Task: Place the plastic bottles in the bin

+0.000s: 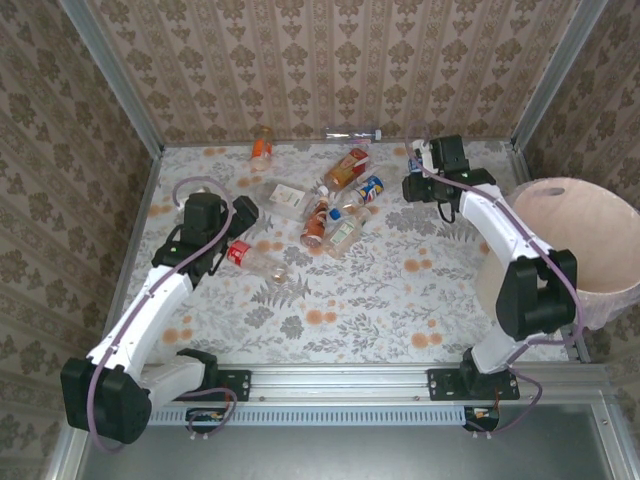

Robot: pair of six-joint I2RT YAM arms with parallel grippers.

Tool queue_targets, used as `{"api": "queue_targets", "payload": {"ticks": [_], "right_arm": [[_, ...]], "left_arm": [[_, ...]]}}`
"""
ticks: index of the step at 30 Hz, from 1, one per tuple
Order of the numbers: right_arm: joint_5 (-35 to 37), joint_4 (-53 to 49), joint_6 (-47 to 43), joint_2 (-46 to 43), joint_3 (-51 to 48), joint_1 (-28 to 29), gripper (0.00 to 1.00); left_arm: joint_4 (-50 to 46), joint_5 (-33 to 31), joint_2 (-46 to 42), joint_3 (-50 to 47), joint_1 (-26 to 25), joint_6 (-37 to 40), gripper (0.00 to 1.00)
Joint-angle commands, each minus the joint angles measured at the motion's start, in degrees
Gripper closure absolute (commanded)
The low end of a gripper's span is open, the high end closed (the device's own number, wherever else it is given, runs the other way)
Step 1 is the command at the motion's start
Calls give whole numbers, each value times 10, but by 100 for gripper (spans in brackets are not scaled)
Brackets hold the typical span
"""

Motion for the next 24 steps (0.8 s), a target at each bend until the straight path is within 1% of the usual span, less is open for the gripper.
{"api": "queue_targets", "payload": {"ticks": [1,5,6,10,14,16,19,21,24], "right_arm": [[-35,21,42,-54,-19,9,51],[-59,53,68,-109,-51,12,51],[-72,60,79,-141,-58,11,51],[-95,79,108,-211,-88,12,52],[-93,49,105,-270,-88,12,53],[-85,24,100,-295,-79,12,52],[-69,13,95,-333,-78,9,52],[-77,9,94,-355,-72,-5,52],[-106,-4,93,-374,-58,-49,52]], "left_arm": [[48,18,-9,-6,3,4,0],[65,25,-13,-14,2,10,0],[72,29,-12,-17,2,10,0],[86,31,-11,-23,3,7,0],[86,21,-5,-24,3,0,0],[92,21,-1,-25,3,-5,0],[98,25,9,-21,4,-11,0],[103,31,15,-19,3,-12,0],[107,36,22,-15,2,-11,0]]}}
